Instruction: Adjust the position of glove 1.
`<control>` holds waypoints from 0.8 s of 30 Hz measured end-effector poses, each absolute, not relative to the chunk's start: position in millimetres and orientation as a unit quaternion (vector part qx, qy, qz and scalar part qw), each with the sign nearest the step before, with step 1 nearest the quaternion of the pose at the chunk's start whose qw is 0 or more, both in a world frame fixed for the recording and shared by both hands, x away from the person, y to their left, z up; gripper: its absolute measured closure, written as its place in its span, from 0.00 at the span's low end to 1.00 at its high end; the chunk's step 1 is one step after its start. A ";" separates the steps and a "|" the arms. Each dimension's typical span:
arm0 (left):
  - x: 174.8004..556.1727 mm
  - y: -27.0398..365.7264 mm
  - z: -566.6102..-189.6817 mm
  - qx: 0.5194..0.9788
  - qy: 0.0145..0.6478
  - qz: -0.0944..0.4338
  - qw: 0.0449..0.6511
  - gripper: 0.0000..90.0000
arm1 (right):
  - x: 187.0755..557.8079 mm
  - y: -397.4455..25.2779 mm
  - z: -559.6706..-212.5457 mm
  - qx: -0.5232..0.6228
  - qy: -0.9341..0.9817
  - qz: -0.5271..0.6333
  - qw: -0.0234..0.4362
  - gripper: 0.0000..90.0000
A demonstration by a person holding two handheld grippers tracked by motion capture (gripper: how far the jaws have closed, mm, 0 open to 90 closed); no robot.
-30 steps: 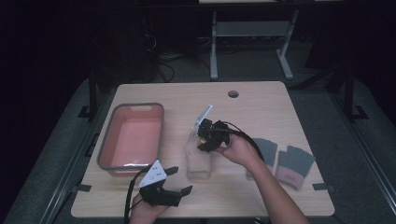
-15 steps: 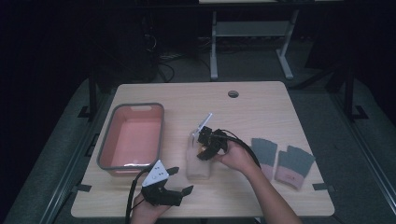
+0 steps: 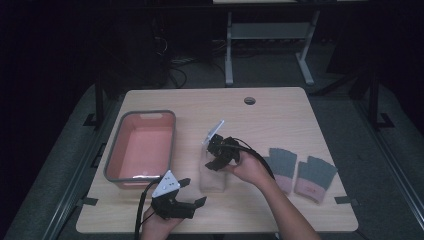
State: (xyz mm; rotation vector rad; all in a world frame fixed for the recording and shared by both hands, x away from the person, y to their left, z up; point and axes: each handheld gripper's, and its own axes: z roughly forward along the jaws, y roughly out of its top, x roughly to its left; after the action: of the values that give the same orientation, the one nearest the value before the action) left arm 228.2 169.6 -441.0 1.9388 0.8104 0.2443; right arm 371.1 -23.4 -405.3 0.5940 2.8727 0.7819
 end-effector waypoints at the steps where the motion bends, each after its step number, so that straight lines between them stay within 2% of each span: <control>1: 228.2 169.6 -441.0 0.798 0.334 0.101 0.491 0.19 | 371.1 -23.4 -405.3 0.195 0.945 0.257 0.053 0.53; 13: 227.7 170.2 -439.8 0.796 0.334 0.095 0.496 0.19 | 376.8 0.2 -424.4 0.185 0.956 0.218 0.060 0.54; 24: 229.6 165.9 -441.6 0.790 0.346 0.077 0.500 0.19 | 376.0 -24.0 -424.5 0.204 0.954 0.214 0.056 0.55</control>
State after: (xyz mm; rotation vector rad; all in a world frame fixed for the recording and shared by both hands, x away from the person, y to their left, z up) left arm 229.6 165.9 -441.6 1.9101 0.8359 0.1857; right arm 376.0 -24.0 -424.5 0.6191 2.8925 0.6501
